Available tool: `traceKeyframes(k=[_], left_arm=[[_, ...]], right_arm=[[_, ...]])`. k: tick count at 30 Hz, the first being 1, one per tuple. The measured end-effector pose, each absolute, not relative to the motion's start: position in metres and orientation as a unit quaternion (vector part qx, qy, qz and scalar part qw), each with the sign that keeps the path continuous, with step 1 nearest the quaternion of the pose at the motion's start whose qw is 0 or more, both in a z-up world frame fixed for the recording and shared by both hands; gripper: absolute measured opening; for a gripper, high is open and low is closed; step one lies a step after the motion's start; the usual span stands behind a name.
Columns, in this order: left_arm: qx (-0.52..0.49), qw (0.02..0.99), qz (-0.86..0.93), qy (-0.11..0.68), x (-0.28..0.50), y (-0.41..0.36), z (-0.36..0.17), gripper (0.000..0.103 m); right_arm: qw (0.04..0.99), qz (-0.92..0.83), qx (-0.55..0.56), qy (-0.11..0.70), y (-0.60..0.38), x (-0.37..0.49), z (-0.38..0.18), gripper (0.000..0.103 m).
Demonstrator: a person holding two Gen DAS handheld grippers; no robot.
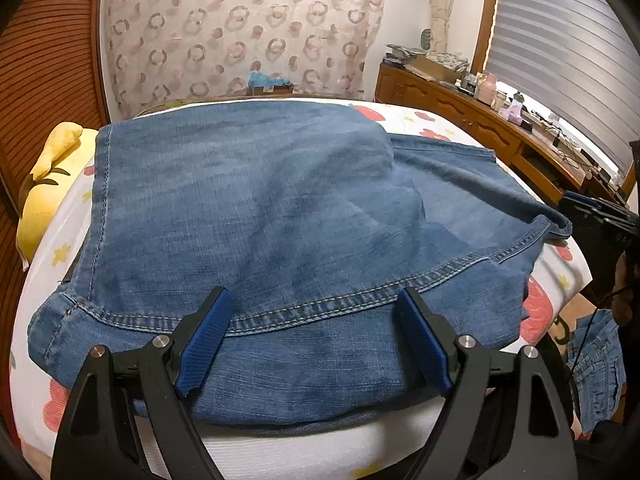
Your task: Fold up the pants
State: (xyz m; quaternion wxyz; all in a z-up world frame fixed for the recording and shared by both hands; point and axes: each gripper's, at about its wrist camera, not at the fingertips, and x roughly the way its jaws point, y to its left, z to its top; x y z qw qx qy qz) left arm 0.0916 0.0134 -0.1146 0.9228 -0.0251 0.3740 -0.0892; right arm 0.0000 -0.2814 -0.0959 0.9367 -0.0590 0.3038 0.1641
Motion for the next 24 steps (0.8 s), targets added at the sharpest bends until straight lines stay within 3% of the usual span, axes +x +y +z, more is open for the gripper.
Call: traceKeyframes(k=[24], left_arm=[[-0.009, 0.926, -0.136, 0.352, 0.087, -0.024, -0.089, 0.085]], right_arm=[[0.927, 0.112, 0.011, 0.357, -0.333, 0.029, -0.12, 0.046]])
